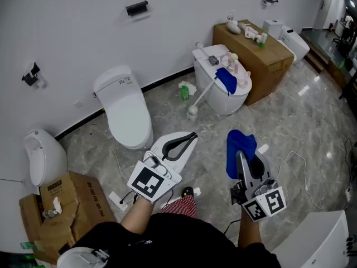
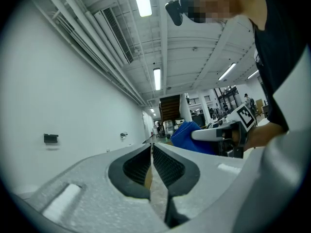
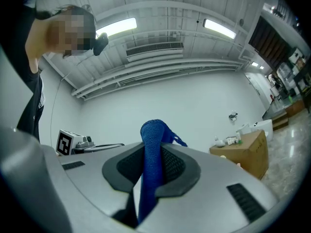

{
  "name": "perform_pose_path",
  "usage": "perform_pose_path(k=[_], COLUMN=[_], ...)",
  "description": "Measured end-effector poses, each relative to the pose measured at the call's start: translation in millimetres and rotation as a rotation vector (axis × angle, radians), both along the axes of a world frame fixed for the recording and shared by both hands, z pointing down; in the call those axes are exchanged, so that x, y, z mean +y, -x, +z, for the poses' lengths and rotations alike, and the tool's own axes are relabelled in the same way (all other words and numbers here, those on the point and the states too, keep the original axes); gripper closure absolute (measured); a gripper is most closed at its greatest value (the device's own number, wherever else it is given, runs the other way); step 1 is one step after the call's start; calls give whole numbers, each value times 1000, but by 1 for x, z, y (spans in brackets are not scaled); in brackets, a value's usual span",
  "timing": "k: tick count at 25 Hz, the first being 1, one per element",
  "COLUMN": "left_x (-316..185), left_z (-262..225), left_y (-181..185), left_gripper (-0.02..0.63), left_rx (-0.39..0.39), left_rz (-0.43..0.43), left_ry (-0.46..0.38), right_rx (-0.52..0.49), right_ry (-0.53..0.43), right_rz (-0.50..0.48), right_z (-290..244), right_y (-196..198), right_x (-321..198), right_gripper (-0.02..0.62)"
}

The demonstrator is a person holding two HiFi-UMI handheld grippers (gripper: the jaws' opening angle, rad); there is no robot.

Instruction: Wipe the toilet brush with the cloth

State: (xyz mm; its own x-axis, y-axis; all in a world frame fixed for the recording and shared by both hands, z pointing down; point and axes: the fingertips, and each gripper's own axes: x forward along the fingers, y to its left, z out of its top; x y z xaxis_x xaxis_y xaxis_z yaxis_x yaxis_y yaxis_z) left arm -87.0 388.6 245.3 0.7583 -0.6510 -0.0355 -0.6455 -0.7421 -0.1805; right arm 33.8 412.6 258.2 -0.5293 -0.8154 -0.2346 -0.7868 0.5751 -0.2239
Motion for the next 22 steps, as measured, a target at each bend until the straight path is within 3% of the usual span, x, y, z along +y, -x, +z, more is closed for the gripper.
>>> perform_pose_path(k=[22], left_x=[-80], left_z=[0], left_y=[11], left_gripper=[600], left_rx=[37], left_rz=[47], left_ry=[4], right_rx=[23], right_ry=[15], right_rz=[26], right_z=[-1], right_y=[17], right_x=[-73], right_gripper=[531])
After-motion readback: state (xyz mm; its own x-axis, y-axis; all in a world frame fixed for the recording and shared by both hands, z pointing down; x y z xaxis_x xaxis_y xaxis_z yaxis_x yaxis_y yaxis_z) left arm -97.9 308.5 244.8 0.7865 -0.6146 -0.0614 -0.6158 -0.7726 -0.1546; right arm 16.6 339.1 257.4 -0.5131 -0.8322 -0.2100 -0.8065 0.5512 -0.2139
